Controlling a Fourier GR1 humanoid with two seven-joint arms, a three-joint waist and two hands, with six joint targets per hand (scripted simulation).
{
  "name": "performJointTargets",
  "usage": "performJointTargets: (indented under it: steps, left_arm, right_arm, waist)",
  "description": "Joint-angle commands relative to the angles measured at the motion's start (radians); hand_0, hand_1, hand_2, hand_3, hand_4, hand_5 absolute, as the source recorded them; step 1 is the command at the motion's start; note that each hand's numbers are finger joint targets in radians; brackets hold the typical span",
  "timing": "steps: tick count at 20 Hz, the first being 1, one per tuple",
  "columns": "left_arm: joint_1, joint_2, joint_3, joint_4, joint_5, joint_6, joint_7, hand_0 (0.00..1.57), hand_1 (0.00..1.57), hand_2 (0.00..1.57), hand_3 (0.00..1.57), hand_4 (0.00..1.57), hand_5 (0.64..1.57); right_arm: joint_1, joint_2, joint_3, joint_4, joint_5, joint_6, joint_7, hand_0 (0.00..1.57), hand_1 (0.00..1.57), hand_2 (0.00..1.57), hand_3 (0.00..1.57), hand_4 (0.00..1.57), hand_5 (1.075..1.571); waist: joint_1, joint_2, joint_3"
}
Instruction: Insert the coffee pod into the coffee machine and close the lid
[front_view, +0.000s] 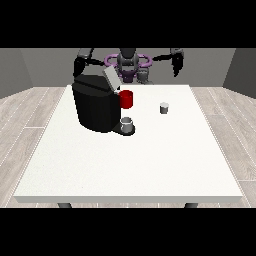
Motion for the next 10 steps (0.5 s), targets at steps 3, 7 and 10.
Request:
performJointTargets:
  steps: [3,7,10]
  left_arm:
    - [-0.108,0.119,0.062,0.132,-0.081,-0.033,-0.028,0.0,0.0,0.0,0.0,0.0,1.571]
    - [-0.175,0.144,0.063,0.234,-0.138,-0.046,-0.036,0.0,0.0,0.0,0.0,0.0,1.571]
    - [-0.28,0.19,0.12,0.301,-0.125,-0.075,0.022,0.0,0.0,0.0,0.0,0.0,1.571]
  right_arm:
    - [-0.009,0.035,0.076,-0.038,0.103,-0.063,-0.004,0.0,0.0,0.0,0.0,0.0,1.571]
    - [-0.096,0.035,0.08,-0.074,0.117,-0.076,0.087,0.0,0.0,0.0,0.0,0.0,1.571]
    - [-0.081,0.009,0.066,-0.048,0.085,-0.022,0.003,0.0,0.0,0.0,0.0,0.0,1.571]
  waist:
    - [-0.083,0.06,-0.0032]
    - [-0.099,0.091,-0.0034]
    - [-0.151,0.133,-0.0029]
